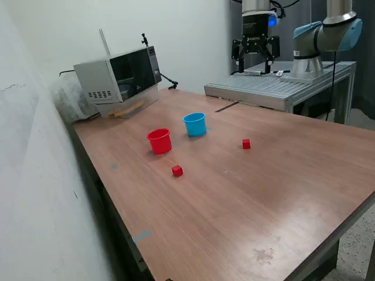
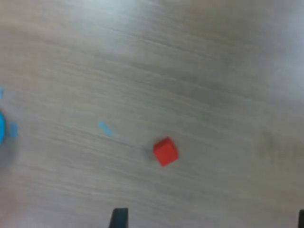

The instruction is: Place red objects in the red bin, and blue objects in the blue bin.

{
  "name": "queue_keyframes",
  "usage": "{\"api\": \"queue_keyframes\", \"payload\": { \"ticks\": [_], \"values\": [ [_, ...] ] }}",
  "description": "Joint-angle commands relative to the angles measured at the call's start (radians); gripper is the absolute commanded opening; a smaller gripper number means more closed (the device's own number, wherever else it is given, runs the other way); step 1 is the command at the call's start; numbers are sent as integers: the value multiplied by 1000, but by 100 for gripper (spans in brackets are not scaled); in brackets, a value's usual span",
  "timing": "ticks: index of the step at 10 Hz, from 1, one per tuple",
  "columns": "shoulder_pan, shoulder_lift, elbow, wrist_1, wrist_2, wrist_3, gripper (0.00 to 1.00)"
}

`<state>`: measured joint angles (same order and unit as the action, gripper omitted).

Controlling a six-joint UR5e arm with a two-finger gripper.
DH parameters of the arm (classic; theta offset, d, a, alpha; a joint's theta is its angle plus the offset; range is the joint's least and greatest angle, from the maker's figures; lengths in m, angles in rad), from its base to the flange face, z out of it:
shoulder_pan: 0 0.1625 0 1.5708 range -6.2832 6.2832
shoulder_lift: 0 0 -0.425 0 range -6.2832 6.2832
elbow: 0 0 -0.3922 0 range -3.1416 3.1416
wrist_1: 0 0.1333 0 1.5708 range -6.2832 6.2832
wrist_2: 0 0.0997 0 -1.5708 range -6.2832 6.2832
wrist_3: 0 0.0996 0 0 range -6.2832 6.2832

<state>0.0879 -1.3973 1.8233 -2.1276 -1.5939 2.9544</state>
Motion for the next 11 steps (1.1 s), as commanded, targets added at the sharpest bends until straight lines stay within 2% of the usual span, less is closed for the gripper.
{"api": "queue_keyframes", "payload": {
  "ticks": [1, 3, 5, 11],
  "values": [
    [7, 0, 4, 55, 2, -339, 100],
    [7, 35, 2, 46, 3, -424, 100],
    [7, 113, -9, 19, 28, -491, 100],
    [39, 358, -157, -49, 31, -546, 100]
  ]
}}
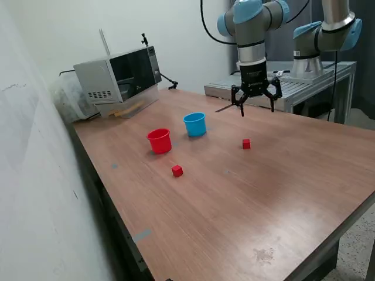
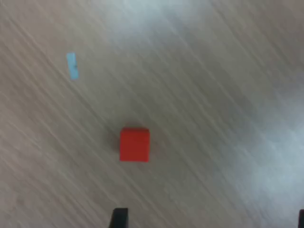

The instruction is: Place red objects in the red bin, and blue objects in the blue bin.

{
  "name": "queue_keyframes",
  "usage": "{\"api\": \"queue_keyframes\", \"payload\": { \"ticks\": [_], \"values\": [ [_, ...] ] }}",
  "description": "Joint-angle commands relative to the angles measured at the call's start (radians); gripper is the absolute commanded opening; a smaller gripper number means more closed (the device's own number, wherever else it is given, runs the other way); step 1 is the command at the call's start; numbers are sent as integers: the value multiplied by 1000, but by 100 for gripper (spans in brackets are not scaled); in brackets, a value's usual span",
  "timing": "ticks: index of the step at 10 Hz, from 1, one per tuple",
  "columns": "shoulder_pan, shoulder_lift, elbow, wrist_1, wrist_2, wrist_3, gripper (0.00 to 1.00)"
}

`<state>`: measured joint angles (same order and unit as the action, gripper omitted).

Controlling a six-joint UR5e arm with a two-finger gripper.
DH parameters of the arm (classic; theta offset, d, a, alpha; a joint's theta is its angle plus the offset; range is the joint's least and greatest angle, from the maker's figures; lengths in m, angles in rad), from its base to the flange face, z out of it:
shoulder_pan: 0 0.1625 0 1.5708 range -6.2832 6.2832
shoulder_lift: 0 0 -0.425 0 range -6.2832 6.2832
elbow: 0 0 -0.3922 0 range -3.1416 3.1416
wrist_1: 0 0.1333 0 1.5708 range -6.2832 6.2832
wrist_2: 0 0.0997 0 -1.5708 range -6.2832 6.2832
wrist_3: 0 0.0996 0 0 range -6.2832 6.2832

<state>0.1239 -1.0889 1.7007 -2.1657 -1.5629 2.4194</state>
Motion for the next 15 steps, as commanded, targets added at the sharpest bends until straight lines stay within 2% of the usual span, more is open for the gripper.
{"api": "queue_keyframes", "payload": {
  "ticks": [1, 9, 15],
  "values": [
    [2, 69, -39, -14, 1, -20, 100],
    [-12, 142, -38, -78, 1, -43, 100],
    [-69, 176, -30, -89, 1, -52, 100]
  ]
}}
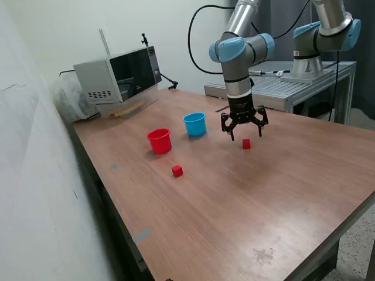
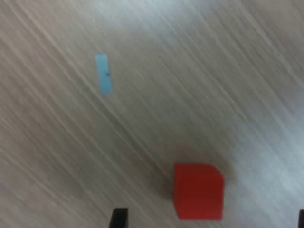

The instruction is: Place red objects in the red bin, and blue objects in the blue bin.

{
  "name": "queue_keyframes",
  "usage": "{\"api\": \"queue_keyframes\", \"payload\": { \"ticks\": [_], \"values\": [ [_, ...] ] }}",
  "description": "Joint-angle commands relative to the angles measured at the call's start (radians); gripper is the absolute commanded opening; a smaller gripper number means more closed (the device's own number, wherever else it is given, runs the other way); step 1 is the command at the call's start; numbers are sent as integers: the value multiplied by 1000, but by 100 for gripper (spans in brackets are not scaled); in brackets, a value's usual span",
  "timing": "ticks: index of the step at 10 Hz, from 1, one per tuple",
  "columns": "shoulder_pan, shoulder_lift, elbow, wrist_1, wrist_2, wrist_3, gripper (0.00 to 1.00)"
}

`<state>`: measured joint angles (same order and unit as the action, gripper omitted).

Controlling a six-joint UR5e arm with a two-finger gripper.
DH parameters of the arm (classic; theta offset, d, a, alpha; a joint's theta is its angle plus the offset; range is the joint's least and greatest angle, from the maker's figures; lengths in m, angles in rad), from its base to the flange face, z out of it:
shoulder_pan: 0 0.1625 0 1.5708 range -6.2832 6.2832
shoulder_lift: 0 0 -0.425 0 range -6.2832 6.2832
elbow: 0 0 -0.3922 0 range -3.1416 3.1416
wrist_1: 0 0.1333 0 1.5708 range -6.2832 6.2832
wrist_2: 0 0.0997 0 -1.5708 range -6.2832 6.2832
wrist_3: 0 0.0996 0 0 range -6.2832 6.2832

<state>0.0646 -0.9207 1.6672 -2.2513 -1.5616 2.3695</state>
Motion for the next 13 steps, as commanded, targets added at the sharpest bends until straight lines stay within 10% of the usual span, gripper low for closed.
{"api": "queue_keyframes", "payload": {
  "ticks": [1, 5, 6, 13],
  "values": [
    [-9, 14, 5, -4, 0, -3, 100],
    [-9, 26, 5, -4, 0, -4, 100],
    [-9, 26, 5, -13, 0, -4, 0],
    [-11, -37, 5, -7, -17, -7, 0]
  ]
}}
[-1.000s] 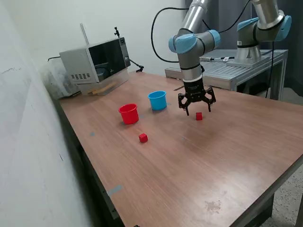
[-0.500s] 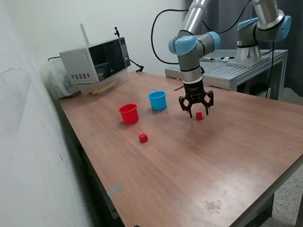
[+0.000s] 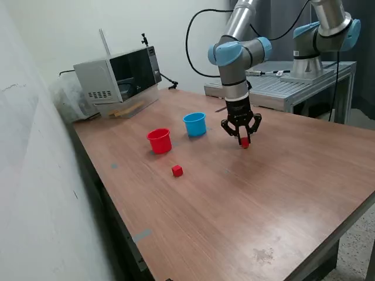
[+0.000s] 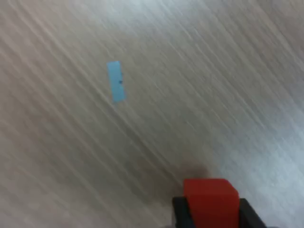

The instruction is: Place red objects in the red bin, and blue objects in the blue bin.

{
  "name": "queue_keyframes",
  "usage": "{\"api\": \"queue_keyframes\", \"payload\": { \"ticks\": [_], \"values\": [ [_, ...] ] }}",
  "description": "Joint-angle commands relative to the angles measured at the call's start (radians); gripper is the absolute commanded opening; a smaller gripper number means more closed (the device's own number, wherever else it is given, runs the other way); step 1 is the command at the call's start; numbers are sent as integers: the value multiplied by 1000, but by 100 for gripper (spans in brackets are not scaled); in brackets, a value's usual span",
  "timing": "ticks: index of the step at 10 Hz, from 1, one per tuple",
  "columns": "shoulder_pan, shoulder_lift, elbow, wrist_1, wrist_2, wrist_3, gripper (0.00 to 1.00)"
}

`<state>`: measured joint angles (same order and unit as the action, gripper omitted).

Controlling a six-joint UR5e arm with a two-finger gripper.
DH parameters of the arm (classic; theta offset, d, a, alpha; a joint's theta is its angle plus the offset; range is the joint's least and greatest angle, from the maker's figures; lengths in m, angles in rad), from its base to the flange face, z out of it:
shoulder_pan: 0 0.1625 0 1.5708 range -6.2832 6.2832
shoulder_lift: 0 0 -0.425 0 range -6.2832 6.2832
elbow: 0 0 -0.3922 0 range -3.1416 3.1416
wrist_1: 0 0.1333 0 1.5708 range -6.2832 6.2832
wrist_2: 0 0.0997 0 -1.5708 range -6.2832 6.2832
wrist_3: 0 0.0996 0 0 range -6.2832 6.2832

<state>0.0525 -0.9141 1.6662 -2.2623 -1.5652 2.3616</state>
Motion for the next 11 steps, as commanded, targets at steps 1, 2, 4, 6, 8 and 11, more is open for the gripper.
{"api": "queue_keyframes", "payload": {
  "ticks": [1, 2, 4, 6, 8, 11],
  "values": [
    [7, -108, 18, 15, -12, 8, 0],
    [13, -184, 18, 55, -7, 13, 0],
    [18, -296, 17, 122, -6, 80, 0],
    [4, -296, -52, 127, -15, 210, 0],
    [-58, -246, -213, 124, -12, 434, 0],
    [-164, -50, -452, 121, -44, 671, 0]
  ]
}}
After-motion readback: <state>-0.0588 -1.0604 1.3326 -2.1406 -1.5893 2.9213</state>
